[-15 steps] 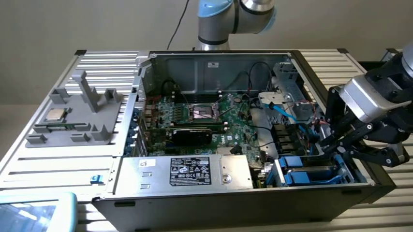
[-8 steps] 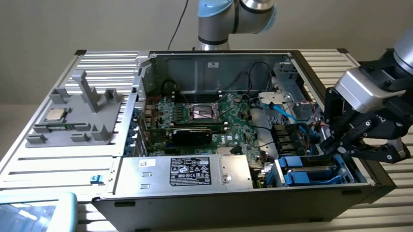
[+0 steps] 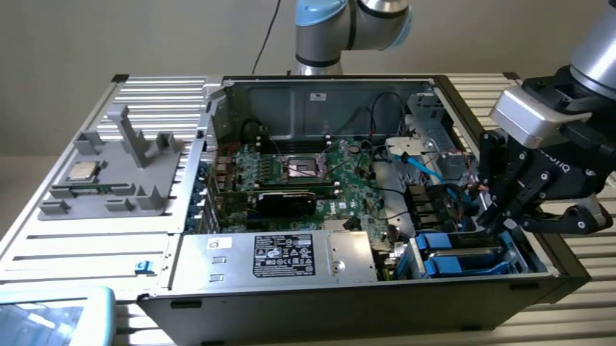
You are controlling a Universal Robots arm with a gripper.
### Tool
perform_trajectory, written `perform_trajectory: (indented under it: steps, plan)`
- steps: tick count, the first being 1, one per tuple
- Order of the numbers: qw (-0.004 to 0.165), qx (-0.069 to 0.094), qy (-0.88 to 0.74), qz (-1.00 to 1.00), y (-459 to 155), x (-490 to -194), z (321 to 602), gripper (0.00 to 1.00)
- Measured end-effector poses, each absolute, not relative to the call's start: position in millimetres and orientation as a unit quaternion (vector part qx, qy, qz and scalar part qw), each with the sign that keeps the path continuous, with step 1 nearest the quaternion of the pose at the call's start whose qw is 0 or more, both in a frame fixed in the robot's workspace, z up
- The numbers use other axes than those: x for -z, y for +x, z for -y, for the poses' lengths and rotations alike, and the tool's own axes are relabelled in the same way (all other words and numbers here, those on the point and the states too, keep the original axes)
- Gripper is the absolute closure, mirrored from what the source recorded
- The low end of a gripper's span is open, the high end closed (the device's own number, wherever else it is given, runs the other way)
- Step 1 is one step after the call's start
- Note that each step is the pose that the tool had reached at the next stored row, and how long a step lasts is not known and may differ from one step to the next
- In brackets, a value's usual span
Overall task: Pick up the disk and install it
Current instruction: 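Insert the first disk wire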
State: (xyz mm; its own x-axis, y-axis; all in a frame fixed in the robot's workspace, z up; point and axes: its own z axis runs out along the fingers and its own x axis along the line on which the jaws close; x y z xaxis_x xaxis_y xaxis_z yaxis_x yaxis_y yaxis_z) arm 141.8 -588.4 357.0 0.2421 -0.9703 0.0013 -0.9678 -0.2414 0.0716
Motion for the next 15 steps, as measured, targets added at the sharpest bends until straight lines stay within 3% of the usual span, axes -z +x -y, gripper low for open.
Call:
perform_trajectory:
  steps: [8, 15]
  plan:
    - [0.061, -0.008, 0.786, 0.616, 138.8, -357.8, 574.7, 0.84]
    - [0.062, -0.026, 0.785, 0.616, 133.7, -360.9, 569.7, 0.84]
